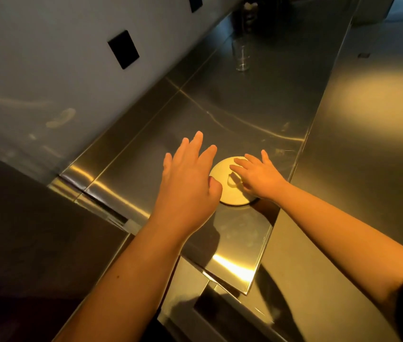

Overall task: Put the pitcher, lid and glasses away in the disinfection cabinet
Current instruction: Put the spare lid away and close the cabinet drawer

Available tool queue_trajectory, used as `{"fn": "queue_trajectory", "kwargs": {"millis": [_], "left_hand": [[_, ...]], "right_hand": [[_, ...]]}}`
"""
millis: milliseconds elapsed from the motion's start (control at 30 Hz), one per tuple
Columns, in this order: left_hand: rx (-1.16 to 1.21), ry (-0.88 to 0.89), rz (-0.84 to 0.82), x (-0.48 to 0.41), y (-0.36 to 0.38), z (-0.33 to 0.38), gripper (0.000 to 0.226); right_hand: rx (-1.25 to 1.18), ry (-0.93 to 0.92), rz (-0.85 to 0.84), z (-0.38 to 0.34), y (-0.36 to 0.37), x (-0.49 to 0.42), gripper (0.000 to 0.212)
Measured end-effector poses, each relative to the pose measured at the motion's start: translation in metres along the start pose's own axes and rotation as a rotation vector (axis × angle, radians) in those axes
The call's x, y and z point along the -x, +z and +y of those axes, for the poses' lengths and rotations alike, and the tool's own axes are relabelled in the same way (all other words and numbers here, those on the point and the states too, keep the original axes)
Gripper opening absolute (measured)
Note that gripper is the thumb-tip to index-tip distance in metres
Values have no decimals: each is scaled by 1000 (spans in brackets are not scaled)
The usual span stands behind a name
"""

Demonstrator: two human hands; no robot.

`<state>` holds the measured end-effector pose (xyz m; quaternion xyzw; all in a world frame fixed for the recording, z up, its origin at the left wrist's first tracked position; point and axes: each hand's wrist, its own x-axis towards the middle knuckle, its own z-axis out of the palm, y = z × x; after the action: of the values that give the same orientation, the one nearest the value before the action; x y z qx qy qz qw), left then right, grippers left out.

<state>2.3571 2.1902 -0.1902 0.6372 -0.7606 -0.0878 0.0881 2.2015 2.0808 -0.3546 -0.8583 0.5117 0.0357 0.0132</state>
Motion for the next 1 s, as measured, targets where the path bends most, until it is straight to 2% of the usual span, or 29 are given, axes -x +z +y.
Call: {"fn": "queue_trajectory", "kwargs": {"millis": [100, 333, 667, 1000], "left_hand": [[14, -10, -19, 0, 1, 0, 55], [68, -1, -30, 2, 2, -1, 54], [111, -6, -27, 3, 2, -1, 53], [106, 12, -14, 2, 3, 0, 56]], "right_hand": [[-3, -23, -25, 2, 7, -7, 59], [-114, -41, -46, 7, 24, -18, 47], [-241, -34, 98, 3, 37, -19, 36], [-259, 103, 130, -13, 49, -18, 41]]}}
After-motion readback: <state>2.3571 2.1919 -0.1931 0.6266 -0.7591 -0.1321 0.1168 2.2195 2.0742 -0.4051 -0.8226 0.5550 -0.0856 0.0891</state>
